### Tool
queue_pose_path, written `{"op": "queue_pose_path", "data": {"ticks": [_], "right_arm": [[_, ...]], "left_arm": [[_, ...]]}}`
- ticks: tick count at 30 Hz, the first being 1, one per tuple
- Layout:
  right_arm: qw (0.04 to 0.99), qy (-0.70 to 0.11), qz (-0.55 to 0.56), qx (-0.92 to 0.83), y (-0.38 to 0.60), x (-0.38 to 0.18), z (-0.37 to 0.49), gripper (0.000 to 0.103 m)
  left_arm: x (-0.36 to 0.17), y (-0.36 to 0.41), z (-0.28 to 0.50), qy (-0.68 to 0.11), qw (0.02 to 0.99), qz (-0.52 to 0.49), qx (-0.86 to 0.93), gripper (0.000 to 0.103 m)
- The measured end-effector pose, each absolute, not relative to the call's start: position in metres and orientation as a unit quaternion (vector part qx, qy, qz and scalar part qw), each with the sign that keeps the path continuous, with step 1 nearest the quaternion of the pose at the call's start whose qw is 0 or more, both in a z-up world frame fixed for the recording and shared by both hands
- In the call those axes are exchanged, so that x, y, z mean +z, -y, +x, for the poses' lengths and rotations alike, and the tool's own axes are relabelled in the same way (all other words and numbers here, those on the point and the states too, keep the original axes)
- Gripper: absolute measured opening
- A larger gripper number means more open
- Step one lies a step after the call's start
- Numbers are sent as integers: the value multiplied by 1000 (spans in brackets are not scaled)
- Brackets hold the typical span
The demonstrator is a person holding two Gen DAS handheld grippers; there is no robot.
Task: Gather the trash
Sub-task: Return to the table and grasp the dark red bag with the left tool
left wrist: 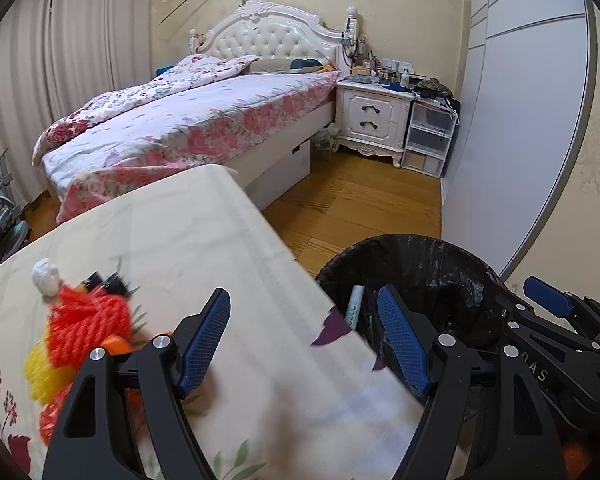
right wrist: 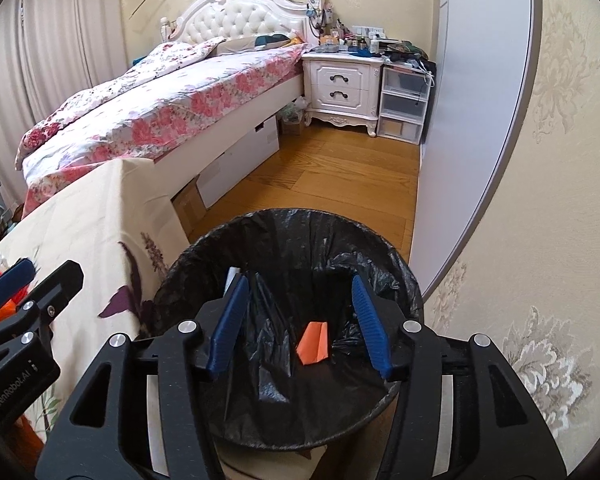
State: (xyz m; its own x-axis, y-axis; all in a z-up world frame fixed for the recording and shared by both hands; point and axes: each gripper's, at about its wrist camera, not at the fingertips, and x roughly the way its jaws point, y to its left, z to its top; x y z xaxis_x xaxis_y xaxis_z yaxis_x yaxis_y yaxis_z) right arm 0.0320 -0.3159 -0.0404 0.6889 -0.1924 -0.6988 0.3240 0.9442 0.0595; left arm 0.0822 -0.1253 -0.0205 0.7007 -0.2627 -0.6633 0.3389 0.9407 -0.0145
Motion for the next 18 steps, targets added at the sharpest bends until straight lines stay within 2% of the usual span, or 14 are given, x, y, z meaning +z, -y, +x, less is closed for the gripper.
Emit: {"op": "queue_pose_path", "data": {"ticks": [7, 18], "right_arm": [[920, -369, 71, -107, 280, -35, 16, 59], [925, -376, 40, -46, 218, -33, -2, 59]], "left_arm": [[-11, 78, 56, -349, 927, 43, -132, 74], [-16, -2, 26, -359, 931, 23, -62, 74]]}}
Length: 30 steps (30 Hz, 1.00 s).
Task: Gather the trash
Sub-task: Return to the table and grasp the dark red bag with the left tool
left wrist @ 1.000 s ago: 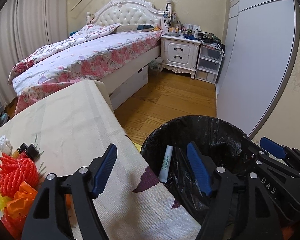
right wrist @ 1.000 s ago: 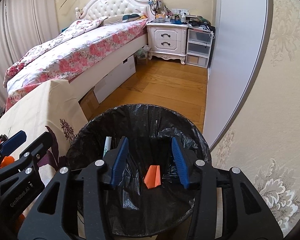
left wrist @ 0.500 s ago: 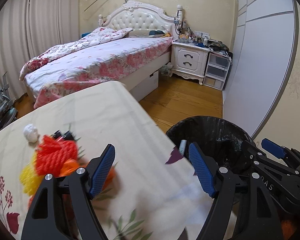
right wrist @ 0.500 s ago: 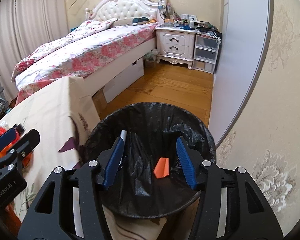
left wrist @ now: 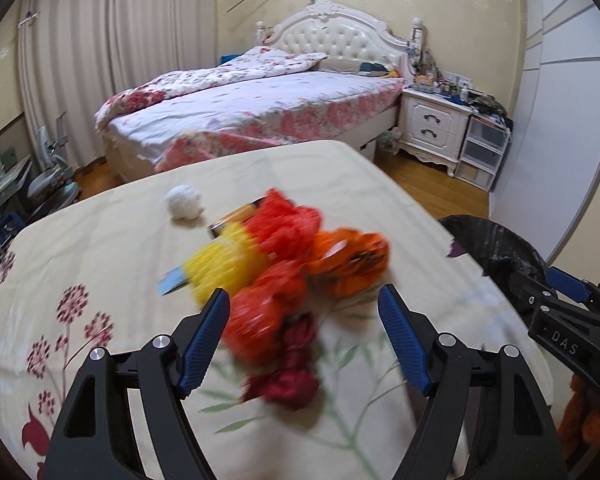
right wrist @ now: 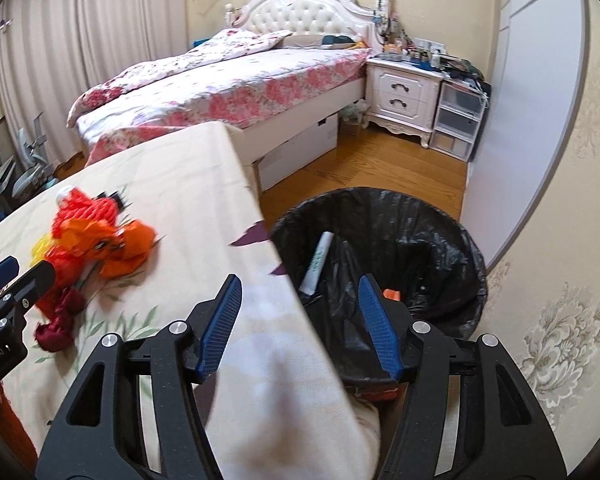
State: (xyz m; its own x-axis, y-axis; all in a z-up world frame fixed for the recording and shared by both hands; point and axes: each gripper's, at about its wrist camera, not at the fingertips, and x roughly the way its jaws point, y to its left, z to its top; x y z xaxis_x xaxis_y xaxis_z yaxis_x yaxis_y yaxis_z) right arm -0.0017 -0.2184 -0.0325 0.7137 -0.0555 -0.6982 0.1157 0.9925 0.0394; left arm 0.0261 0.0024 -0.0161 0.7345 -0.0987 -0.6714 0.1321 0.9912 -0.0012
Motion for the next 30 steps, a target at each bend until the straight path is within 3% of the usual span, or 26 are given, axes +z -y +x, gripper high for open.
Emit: {"op": "queue_pose_path", "data": {"ticks": [17, 21, 27, 30], "right_arm": [[923, -385, 22, -15, 183, -43, -14, 59], [923, -384, 30, -15, 187, -45, -15, 59], [922, -384, 38, -13, 195, -48, -16, 59], [922, -384, 40, -11, 196, -48, -17, 59]], "left_arm": [[-56, -27, 9, -402, 915, 9, -41, 74], [-61, -19, 11, -410, 911, 15, -42, 62], [-68, -14, 11, -423, 905, 22, -45, 31], [-67, -13, 6, -420, 905, 27, -53, 27]]}}
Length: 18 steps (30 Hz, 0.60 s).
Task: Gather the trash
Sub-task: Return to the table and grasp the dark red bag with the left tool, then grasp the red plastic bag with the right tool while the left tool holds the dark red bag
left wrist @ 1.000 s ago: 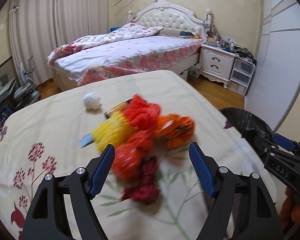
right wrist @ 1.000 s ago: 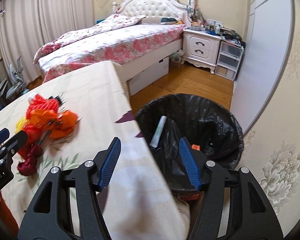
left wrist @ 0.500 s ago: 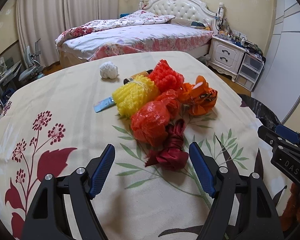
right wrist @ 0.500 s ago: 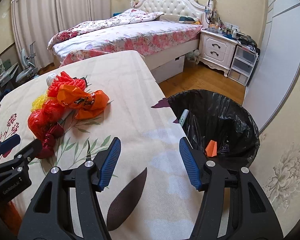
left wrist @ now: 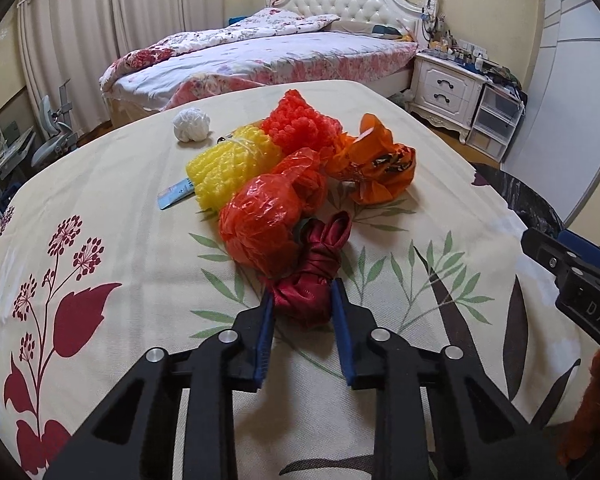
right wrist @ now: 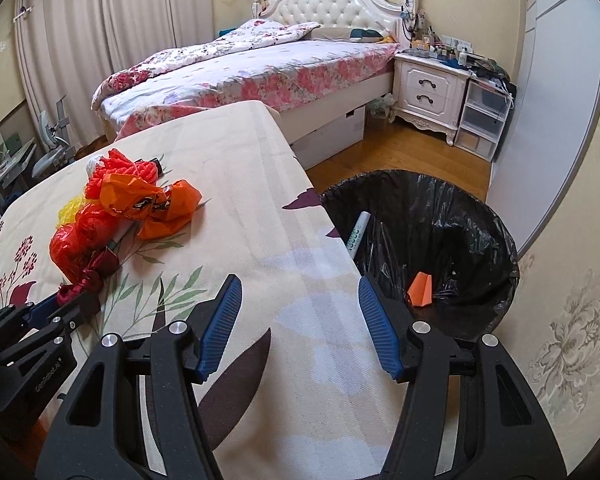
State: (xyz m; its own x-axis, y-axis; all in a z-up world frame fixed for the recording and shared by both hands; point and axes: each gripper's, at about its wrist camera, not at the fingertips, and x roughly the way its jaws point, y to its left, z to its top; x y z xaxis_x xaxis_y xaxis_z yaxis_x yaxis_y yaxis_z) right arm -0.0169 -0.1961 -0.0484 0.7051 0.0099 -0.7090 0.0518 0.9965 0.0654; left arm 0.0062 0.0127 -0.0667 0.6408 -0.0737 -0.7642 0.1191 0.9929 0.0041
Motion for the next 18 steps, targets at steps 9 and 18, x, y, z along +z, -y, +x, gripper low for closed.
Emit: {"op": "queue_pose_path", "data": {"ticks": [9, 18], "right_arm": [[923, -384, 33, 0, 185, -47, -17, 59], [923, -384, 8, 25, 152, -44, -15, 59]], "left_arm": [[-57, -22, -20, -410, 909, 26, -75, 25], [-40, -64, -30, -387, 921, 3, -32, 25]]}}
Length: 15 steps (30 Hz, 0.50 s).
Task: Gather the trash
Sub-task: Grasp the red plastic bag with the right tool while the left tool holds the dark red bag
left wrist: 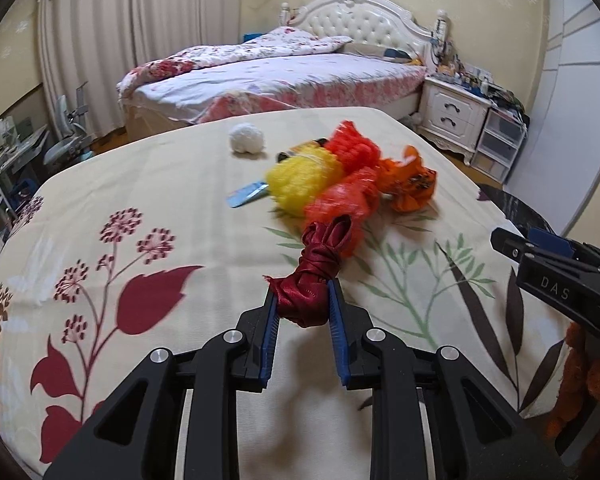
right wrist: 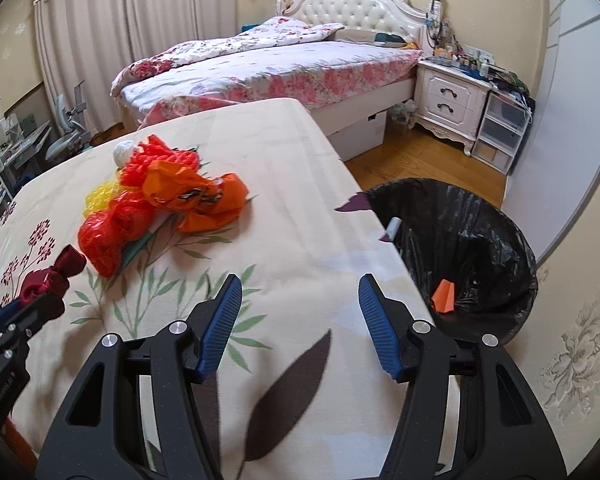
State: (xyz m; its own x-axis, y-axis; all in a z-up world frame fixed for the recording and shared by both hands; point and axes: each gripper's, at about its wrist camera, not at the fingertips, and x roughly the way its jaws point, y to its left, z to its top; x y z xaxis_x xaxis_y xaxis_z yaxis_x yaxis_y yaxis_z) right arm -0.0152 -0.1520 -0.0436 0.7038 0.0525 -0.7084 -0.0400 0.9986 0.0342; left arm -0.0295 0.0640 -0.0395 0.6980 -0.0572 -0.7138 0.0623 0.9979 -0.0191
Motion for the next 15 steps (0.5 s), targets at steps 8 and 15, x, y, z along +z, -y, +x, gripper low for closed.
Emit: {"op": "queue_pose_path", "data": {"ticks": [8, 15], "right_arm": [[924, -378, -21, 55, 109, -32, -10, 59], [922, -375, -32, 89, 71, -24, -6, 59]], "left_arm": [[-38, -113, -27, -382, 924, -29, 10, 25], [-37, -159, -24, -374, 925, -46, 53, 25]]}}
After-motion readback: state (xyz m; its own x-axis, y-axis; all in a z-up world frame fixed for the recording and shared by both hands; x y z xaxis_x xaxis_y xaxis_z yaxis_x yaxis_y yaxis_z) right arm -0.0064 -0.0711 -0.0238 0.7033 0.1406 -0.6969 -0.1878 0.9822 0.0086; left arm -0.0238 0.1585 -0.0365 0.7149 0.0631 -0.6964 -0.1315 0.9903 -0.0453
